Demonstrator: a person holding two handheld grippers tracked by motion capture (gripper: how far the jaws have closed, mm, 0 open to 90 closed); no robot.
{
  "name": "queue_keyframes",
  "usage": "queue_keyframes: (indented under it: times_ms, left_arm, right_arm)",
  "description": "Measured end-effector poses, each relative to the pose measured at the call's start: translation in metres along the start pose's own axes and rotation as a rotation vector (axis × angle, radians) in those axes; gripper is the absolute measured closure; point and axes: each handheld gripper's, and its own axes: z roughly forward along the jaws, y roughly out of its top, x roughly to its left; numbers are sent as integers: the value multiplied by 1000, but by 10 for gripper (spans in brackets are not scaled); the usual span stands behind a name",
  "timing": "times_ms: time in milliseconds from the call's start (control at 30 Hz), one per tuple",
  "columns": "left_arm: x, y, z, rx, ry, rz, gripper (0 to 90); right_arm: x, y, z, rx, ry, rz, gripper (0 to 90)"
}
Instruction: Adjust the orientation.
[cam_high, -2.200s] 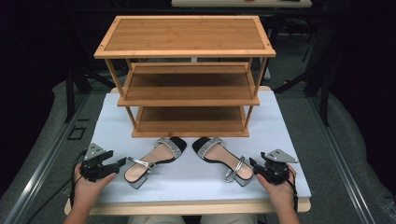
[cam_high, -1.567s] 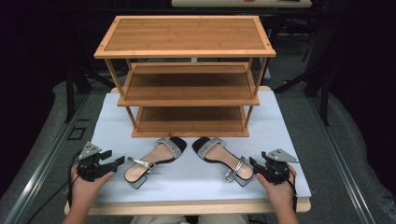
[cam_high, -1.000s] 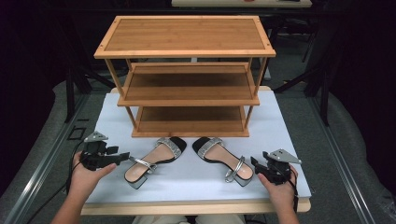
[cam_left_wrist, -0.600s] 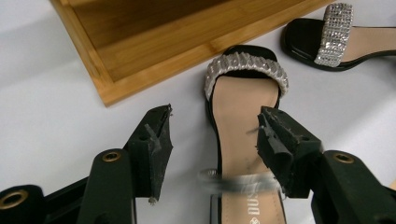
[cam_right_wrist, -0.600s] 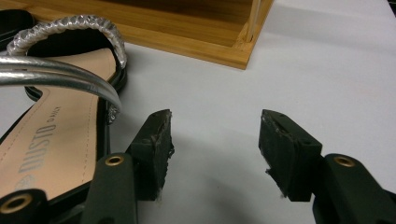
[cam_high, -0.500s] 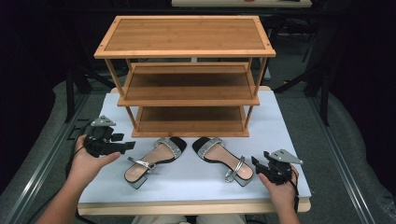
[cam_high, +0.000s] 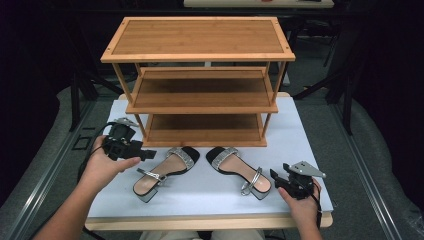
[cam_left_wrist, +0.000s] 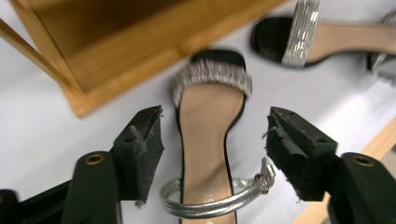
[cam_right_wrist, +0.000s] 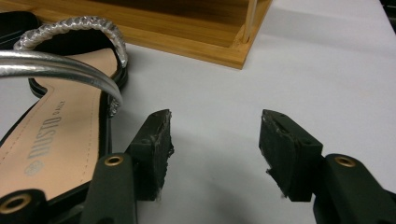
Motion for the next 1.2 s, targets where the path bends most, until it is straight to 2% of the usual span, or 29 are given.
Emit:
queue_keyframes:
  times_ms: [67,100,133,167,267,300,333,400,467,500,667,800,867,1067,1167,1200]
  left_arm:
    - [-1,1,13,79,-11,-12,360]
    - [-4,2,28,151,-12,-6,326]
    - [-4,2,28,151,-12,-6,325]
    - [-7,3,41,217,5,1,317]
    - [-8,4,52,255,32,7,306]
    - [-9,5,56,279,37,6,306]
    - [-9,5,65,328,42,7,294]
    - [-10,5,71,368,56,7,282]
    - [-10,4,73,385,61,8,282]
    - [-10,4,78,415,68,7,282]
    - [-5,0,89,458,38,-20,271]
    - [-2,-5,95,470,37,-46,271]
    - [-1,-6,96,472,33,-46,271]
    - [2,-12,104,491,27,-52,271]
    - [1,-13,107,507,30,-49,275]
    - [1,-13,108,510,39,-47,277]
  right_arm:
    - [1,0,0,1,4,-2,432]
    - [2,0,1,-1,7,-4,429]
    - [2,0,1,-1,7,-4,429]
    - [2,0,1,4,8,-5,428]
    - [0,-1,1,0,11,5,427]
    - [0,-1,1,0,11,5,427]
    - [-1,-1,1,6,13,11,426]
    - [-2,-2,1,3,11,18,425]
    - [-2,-2,1,2,15,22,424]
    - [-3,-2,2,-3,21,24,420]
    - [-3,-3,2,7,26,24,418]
    - [-3,-3,2,8,29,30,417]
    - [-3,-4,4,-5,34,36,417]
    - [-3,-4,4,13,34,33,415]
    - [-3,-5,6,3,38,35,413]
    - [-4,-5,5,17,38,36,412]
